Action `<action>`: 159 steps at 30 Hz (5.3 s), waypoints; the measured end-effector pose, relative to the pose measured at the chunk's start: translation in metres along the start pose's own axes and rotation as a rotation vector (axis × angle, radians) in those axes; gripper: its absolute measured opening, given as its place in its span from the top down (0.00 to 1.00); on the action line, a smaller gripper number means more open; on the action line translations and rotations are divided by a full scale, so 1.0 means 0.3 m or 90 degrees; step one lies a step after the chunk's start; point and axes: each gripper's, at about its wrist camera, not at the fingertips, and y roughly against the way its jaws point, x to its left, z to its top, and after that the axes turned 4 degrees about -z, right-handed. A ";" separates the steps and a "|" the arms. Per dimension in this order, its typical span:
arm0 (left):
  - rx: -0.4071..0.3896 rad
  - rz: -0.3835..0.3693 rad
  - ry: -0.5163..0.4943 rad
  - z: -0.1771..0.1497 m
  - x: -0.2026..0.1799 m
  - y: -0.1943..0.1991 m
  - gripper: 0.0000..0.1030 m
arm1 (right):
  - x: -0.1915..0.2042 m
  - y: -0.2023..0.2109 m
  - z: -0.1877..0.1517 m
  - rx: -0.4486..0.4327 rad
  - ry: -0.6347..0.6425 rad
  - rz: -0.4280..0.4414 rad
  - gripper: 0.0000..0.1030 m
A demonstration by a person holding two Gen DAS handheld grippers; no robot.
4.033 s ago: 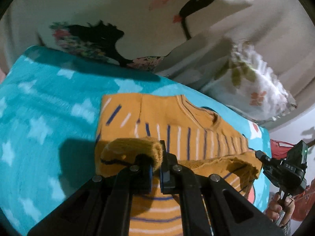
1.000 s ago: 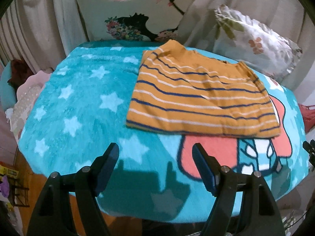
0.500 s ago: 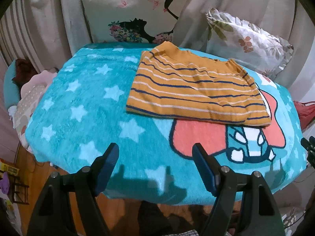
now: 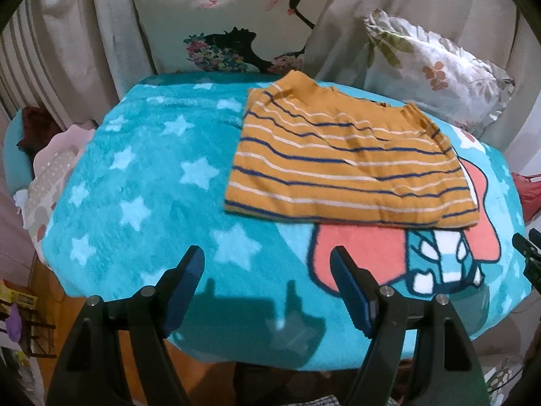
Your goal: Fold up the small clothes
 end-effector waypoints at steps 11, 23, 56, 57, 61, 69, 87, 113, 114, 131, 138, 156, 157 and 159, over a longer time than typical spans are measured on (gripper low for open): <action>0.004 0.015 -0.035 0.184 0.133 -0.119 0.26 | 0.274 -0.096 0.186 0.036 0.025 0.032 0.48; 0.071 -0.056 0.001 0.362 0.319 -0.349 0.26 | 0.518 -0.157 0.294 0.047 0.038 0.134 0.47; 0.203 -0.393 -0.060 0.768 0.201 -0.869 0.26 | 1.350 -0.110 0.270 -0.098 0.332 0.181 0.48; 0.204 -0.399 -0.055 0.772 0.205 -0.873 0.27 | 1.362 -0.123 0.275 -0.099 0.334 0.178 0.49; 0.219 -0.398 -0.045 0.772 0.211 -0.894 0.72 | 1.355 -0.137 0.300 -0.101 0.299 0.174 0.76; 0.179 -0.376 -0.030 0.775 0.187 -0.810 0.82 | 1.255 -0.109 0.371 -0.097 0.220 0.235 0.91; 0.080 -0.370 -0.033 0.796 -0.266 -0.522 0.83 | 0.608 0.006 0.362 -0.171 0.063 0.332 0.93; 0.149 -0.359 -0.198 0.679 -1.081 -0.606 0.51 | -0.190 -0.445 0.079 0.019 -0.256 0.365 0.90; 0.130 -0.354 -0.203 0.683 -1.067 -0.572 0.48 | -0.210 -0.442 0.095 0.016 -0.257 0.367 0.90; 0.025 -0.060 -0.144 0.522 -0.679 -0.361 0.34 | -0.099 -0.638 0.418 0.085 -0.247 0.474 0.91; 0.020 0.009 -0.140 0.474 -0.635 -0.352 0.34 | -0.048 -0.683 0.470 0.096 -0.169 0.358 0.92; -0.001 0.053 -0.152 0.423 -0.639 -0.277 0.34 | 0.038 -0.619 0.611 0.060 -0.100 0.318 0.82; -0.003 0.055 -0.152 0.421 -0.639 -0.269 0.34 | 0.052 -0.646 0.612 0.071 -0.095 0.311 0.82; -0.007 0.057 -0.153 0.416 -0.637 -0.252 0.33 | 0.067 -0.699 0.620 0.085 -0.094 0.290 0.82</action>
